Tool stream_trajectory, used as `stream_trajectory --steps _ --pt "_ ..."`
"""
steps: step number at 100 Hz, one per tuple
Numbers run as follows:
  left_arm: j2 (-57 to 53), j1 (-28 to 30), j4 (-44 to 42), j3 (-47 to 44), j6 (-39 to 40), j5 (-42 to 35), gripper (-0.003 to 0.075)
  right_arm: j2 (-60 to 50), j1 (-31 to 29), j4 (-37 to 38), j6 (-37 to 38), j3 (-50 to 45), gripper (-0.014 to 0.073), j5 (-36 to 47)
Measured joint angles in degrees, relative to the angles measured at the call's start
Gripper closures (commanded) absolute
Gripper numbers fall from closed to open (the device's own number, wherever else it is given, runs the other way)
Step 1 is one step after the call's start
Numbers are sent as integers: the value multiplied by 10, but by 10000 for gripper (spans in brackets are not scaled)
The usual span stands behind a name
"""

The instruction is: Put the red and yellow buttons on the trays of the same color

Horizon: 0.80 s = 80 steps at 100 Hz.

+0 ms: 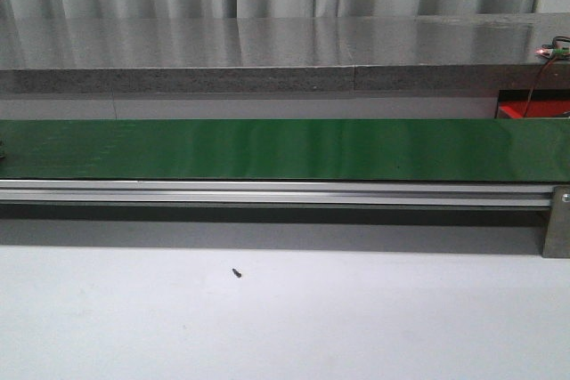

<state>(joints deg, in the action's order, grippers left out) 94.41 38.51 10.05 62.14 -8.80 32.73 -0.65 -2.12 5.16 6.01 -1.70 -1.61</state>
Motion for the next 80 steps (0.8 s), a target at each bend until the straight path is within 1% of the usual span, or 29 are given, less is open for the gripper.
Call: stream_trajectory --steps 13,21,44,56,80 --pt "-45 0 -1 3 1 5 480 0 0 0 0 0 715 0" --pt "-63 0 -4 19 3 19 480 0 0 0 0 0 715 0" --pt "-69 -8 -8 101 3 103 480 0 0 0 0 0 715 0" --pt "-69 -41 -11 129 3 117 480 0 0 0 0 0 715 0" --pt "-63 -128 -1 133 3 114 480 0 0 0 0 0 715 0"
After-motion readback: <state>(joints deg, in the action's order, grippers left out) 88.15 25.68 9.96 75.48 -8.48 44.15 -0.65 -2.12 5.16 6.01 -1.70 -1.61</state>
